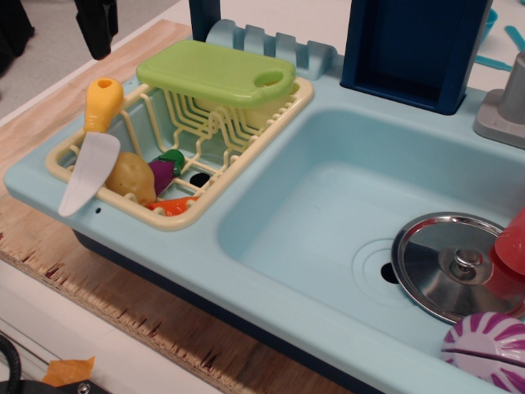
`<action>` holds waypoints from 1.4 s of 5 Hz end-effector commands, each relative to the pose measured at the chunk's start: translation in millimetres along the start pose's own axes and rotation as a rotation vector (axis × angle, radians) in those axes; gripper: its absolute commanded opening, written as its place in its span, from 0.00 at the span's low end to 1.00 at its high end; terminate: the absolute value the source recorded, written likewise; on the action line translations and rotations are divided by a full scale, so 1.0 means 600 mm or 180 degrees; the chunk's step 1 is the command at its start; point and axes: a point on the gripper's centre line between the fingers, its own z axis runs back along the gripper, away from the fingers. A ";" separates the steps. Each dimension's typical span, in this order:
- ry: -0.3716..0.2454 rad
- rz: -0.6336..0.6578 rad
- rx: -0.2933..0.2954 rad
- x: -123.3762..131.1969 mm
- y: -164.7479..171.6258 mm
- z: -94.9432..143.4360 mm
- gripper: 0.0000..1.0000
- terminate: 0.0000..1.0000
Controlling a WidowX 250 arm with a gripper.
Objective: Put knife on cutting board
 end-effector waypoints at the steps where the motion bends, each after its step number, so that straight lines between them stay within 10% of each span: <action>1: 0.0000 0.0000 0.0000 0.000 0.000 0.000 1.00 0.00; 7: 0.0190 0.0026 0.0078 0.011 -0.003 -0.108 1.00 0.00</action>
